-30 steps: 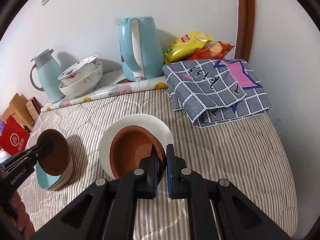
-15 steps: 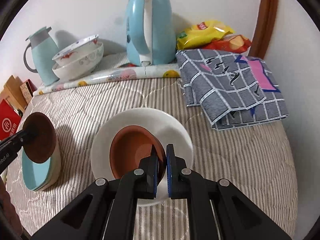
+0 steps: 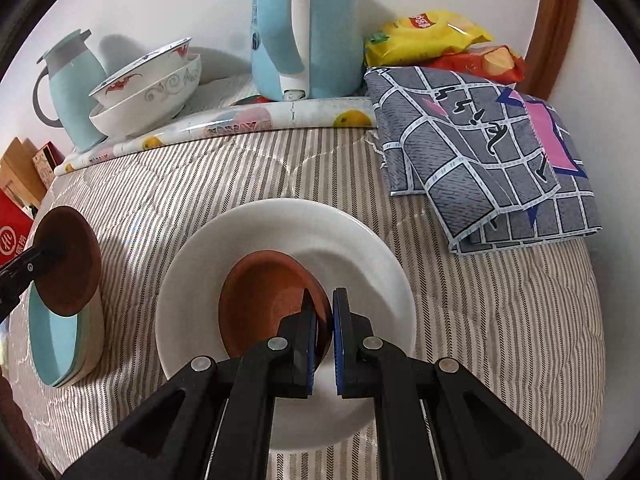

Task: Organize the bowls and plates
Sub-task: 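Carry the small brown bowl with the right gripper down into the white bowl, then open the right gripper to release the small brown bowl and withdraw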

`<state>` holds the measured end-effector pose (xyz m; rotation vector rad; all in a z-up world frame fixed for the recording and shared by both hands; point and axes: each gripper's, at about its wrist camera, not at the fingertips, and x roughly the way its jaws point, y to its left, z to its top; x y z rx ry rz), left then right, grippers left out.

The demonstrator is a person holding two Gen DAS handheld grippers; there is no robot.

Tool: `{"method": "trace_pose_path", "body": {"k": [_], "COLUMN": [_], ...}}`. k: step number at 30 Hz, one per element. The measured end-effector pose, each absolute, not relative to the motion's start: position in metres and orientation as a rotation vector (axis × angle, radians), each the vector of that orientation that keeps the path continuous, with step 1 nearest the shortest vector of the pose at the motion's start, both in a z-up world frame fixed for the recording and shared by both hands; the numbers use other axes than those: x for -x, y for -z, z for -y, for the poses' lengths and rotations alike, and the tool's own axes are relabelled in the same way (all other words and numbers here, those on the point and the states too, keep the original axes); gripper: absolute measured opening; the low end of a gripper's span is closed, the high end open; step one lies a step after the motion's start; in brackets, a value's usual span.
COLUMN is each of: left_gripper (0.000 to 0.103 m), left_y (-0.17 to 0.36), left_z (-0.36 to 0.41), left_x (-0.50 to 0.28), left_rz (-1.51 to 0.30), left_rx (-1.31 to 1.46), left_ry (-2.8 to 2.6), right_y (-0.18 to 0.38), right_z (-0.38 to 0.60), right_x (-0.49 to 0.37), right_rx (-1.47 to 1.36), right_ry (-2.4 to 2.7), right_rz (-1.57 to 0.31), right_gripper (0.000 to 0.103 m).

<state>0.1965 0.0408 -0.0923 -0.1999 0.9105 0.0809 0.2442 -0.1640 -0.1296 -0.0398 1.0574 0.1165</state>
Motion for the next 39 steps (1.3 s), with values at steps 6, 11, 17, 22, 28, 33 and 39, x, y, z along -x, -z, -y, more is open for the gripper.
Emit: {"method": "trace_pose_path", "body": {"k": [6, 11, 17, 22, 28, 33, 39], "left_gripper": [0.008, 0.008, 0.008, 0.008, 0.008, 0.008, 0.008], "left_y": [0.096, 0.097, 0.098, 0.096, 0.089, 0.081, 0.071], "left_z": [-0.043, -0.044, -0.045, -0.043, -0.036, -0.024, 0.0], "left_x": [-0.199, -0.199, -0.197, -0.194, -0.189, -0.184, -0.181], "left_rz": [-0.916, -0.919, -0.921, -0.92, -0.908, -0.895, -0.882], "left_rx": [0.207, 0.213, 0.216, 0.214, 0.211, 0.207, 0.189], "left_ry": [-0.079, -0.077, -0.072, -0.07, -0.063, -0.044, -0.008], "right_y": [0.135, 0.145, 0.151, 0.145, 0.126, 0.098, 0.077], "right_z": [0.159, 0.154, 0.15, 0.149, 0.155, 0.168, 0.195], "right_x": [-0.248, -0.247, -0.244, -0.238, -0.227, -0.21, -0.196], "right_rx": [0.089, 0.143, 0.169, 0.17, 0.138, 0.095, 0.046], "right_ry": [-0.095, -0.076, -0.076, -0.075, -0.092, -0.12, -0.097], "right_rz": [-1.08, -1.11, -1.139, -1.126, -1.075, -0.989, -0.933], "right_gripper": [0.008, 0.011, 0.015, 0.032, 0.035, 0.039, 0.042]}}
